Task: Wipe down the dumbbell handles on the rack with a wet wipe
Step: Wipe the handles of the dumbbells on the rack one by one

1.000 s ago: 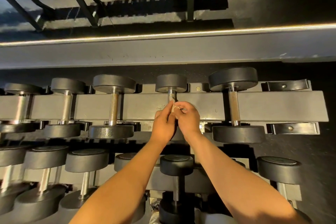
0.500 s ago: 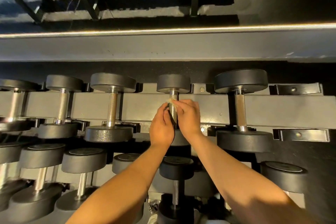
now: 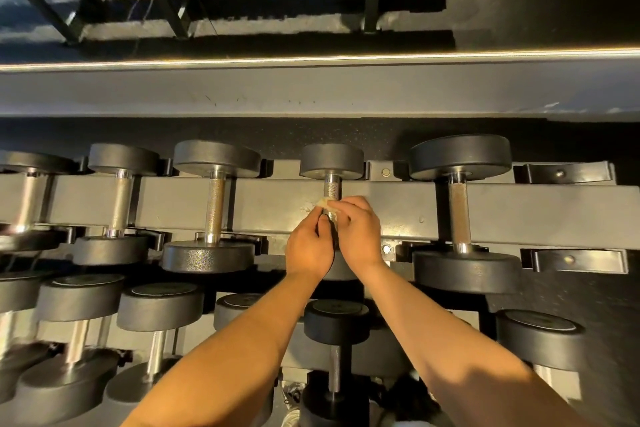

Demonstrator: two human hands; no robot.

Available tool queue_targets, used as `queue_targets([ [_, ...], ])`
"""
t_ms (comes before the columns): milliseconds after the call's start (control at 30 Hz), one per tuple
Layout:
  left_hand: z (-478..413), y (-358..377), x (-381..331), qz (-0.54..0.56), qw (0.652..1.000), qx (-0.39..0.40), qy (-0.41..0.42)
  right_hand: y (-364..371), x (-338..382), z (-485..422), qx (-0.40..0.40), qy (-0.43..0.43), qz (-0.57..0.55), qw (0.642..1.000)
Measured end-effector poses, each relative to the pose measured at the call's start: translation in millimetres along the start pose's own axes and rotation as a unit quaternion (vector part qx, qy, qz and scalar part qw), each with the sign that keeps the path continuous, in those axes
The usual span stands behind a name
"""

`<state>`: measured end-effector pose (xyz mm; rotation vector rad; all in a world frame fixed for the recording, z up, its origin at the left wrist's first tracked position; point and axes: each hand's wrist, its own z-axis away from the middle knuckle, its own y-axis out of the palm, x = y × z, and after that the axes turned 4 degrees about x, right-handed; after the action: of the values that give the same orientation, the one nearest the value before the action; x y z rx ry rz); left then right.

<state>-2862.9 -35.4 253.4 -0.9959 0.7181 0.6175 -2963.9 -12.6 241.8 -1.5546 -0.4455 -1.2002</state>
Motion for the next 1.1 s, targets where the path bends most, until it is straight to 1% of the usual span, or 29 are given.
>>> queue_targets([
  [100, 1, 0, -2, 0.000, 1.000, -0.009, -0.007, -4, 6, -12, -0.058, 0.051, -0.040, 0.996],
  [133, 0, 0, -1, 0.000, 1.000, -0.009, -0.013, -3, 11, -16, -0.065, 0.068, -0.063, 0.994],
  [233, -1, 0, 2, -0.008, 1.000, 0.002, -0.010, -1, 23, -22, -0.043, 0.045, -0.066, 0.996],
  [367, 3, -2, 2, -0.013, 0.999, 0.016, 0.044, -9, 14, -8, -0.001, 0.054, -0.076, 0.996],
  [433, 3, -3, 2, -0.006, 0.999, 0.019, 0.046, -14, 11, -9, 0.012, 0.061, -0.050, 0.997],
  [500, 1, -2, 4, -0.010, 0.999, 0.014, 0.034, -17, 16, -17, -0.008, 0.061, -0.054, 0.997],
  [567, 0, -1, 4, -0.015, 1.000, 0.007, 0.023, -16, 25, -25, -0.041, 0.070, -0.102, 0.991],
  [600, 1, -1, 3, -0.015, 1.000, 0.001, 0.015, -12, 27, -28, -0.050, 0.069, -0.106, 0.991],
  [700, 4, -2, -1, -0.002, 1.000, -0.009, -0.007, -4, 25, -23, -0.034, 0.054, -0.085, 0.994],
  [900, 5, -1, 0, 0.017, 1.000, -0.016, 0.002, -19, 17, -15, 0.023, 0.057, -0.058, 0.996],
  [1033, 2, 0, 3, 0.011, 1.000, -0.027, 0.002, -15, 26, -33, -0.014, 0.060, -0.095, 0.994],
  [1100, 2, 0, 3, 0.013, 1.000, -0.027, -0.003, -10, 27, -24, -0.011, 0.072, -0.103, 0.992],
])
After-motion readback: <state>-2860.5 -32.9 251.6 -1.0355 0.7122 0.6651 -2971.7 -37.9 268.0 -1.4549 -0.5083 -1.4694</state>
